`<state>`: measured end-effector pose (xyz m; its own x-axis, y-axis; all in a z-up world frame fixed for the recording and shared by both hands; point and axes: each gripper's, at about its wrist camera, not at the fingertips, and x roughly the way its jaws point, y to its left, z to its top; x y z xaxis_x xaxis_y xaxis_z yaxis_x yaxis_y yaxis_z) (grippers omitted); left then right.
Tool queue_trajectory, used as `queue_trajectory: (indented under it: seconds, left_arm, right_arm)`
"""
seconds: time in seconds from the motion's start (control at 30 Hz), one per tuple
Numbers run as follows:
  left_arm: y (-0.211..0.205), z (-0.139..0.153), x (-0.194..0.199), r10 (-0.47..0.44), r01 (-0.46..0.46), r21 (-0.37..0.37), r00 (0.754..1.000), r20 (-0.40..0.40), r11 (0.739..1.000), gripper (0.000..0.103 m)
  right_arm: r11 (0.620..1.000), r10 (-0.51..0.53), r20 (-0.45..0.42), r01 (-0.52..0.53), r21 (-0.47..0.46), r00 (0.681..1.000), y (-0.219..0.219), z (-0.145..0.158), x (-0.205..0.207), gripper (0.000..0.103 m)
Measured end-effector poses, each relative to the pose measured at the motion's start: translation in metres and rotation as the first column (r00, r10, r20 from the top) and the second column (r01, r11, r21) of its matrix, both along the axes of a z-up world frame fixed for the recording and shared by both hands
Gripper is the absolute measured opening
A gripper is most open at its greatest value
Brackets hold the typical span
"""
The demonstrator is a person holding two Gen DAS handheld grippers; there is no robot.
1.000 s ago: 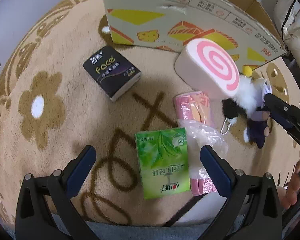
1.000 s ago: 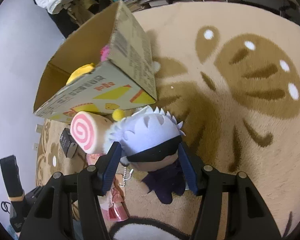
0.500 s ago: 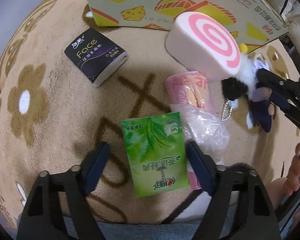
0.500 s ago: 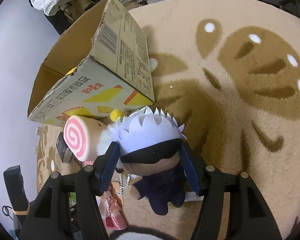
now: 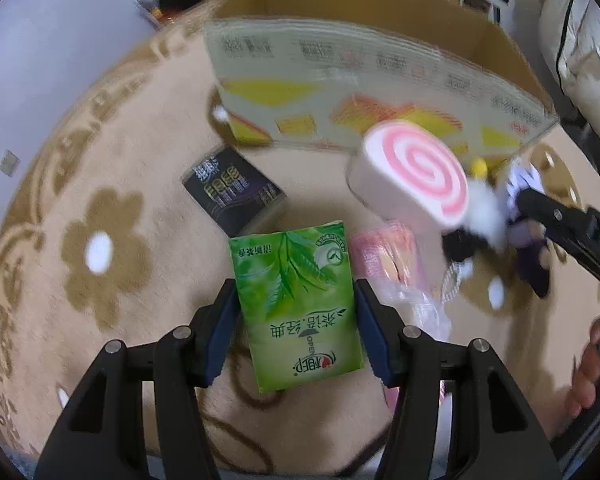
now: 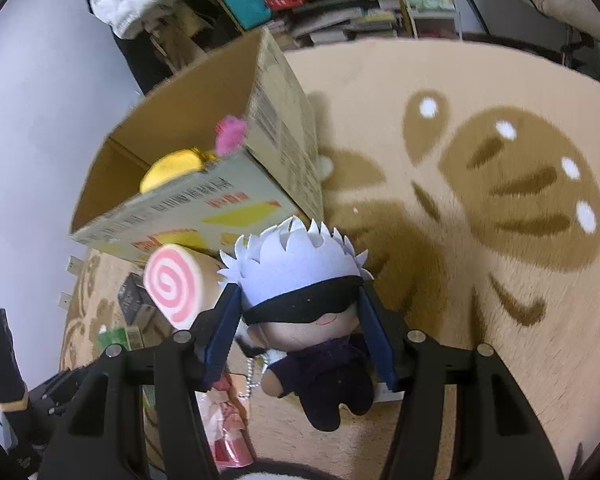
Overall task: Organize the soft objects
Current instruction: 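Grasp the green tissue pack with the left gripper while the right lifts the doll, then carry the doll and green pack into the box and open both grippers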
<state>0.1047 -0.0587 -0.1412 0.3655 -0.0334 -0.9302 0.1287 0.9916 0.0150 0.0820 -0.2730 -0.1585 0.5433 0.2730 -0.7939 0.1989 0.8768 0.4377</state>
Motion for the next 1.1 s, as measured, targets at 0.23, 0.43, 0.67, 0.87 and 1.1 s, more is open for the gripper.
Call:
queue_trajectory:
  seconds: [0.23,0.43,0.67,0.87,1.1]
  left_arm:
    - [0.017,0.023,-0.003,0.043,-0.042,-0.015,0.993,0.111,0.999,0.056]
    - [0.02,0.05,-0.015,0.026,-0.022,-0.018,0.972,0.233,1.0,0.056]
    - [0.033,0.076,-0.004,0.015,-0.01,-0.016,0.942,0.334,1.0,0.056]
    - [0.028,0.101,0.006,-0.06,0.018,0.098,0.895,0.442,0.995,0.056]
    - [0.036,0.126,0.029,-0.071,0.023,0.101,0.863,0.5,0.995,0.056]
  right_arm:
    - [0.999,0.026,0.112,-0.024,-0.021,0.993,0.006,0.024,-0.01,0.062]
    - [0.997,0.059,0.153,-0.05,-0.062,0.986,0.014,0.037,-0.01,0.062]
    - [0.995,0.076,0.21,-0.06,-0.083,0.975,0.015,0.057,-0.02,0.062]
    - [0.992,0.096,0.256,-0.073,-0.098,0.962,0.019,0.073,-0.022,0.062]
    - [0.99,0.092,0.278,-0.058,-0.127,0.956,0.02,0.093,-0.02,0.062]
